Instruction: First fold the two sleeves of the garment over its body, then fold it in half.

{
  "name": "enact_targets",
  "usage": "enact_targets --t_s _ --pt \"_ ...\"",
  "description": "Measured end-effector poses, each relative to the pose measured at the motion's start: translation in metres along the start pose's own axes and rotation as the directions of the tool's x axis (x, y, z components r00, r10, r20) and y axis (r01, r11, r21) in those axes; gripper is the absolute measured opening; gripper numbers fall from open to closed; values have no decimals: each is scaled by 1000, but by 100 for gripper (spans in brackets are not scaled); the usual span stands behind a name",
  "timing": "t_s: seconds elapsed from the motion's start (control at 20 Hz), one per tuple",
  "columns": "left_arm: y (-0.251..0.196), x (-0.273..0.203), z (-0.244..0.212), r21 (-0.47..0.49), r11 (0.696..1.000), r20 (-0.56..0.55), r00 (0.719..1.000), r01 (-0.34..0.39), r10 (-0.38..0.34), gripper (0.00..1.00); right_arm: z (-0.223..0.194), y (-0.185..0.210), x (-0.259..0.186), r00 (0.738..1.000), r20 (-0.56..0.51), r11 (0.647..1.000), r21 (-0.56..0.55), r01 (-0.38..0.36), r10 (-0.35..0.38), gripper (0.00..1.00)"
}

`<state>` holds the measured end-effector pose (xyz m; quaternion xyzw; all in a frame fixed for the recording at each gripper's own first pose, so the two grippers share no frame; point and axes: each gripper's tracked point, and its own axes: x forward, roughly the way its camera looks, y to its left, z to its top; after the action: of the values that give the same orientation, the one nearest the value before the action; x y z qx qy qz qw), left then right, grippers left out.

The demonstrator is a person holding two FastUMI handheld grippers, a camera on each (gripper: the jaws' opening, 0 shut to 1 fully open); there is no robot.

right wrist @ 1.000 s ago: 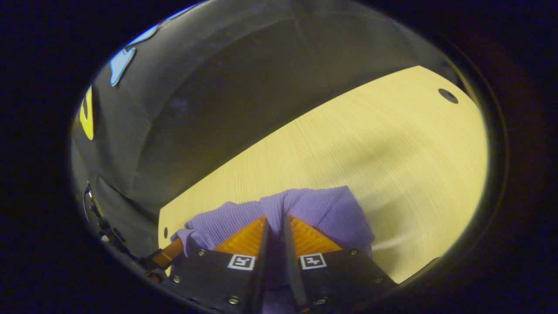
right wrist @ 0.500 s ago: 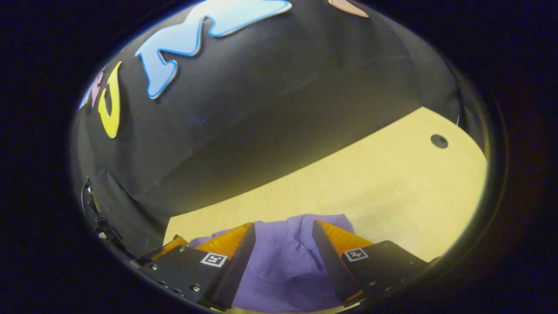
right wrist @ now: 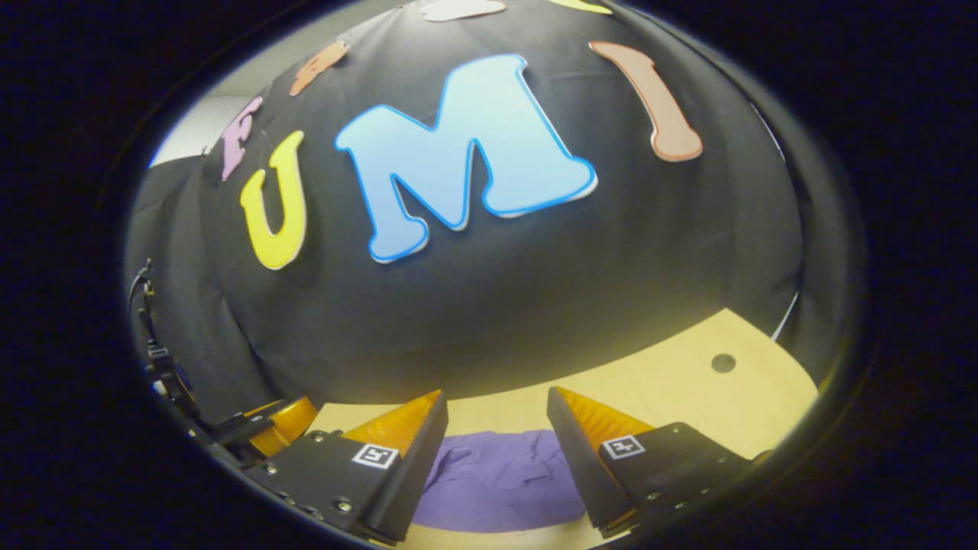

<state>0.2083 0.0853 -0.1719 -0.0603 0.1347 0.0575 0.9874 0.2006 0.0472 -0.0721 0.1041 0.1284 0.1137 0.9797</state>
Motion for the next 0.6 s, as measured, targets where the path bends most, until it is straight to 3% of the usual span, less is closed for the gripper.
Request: enact_targets --t_s 0.25,0.6 --pt "-25 -72 46 43 998 72 996 45 -48 75 46 30 -68 994 94 997 -59 -44 50 82" --pt "-50 -154 97 126 989 194 975 82 -105 73 73 50 -127 983 166 995 -67 -68 78 81"
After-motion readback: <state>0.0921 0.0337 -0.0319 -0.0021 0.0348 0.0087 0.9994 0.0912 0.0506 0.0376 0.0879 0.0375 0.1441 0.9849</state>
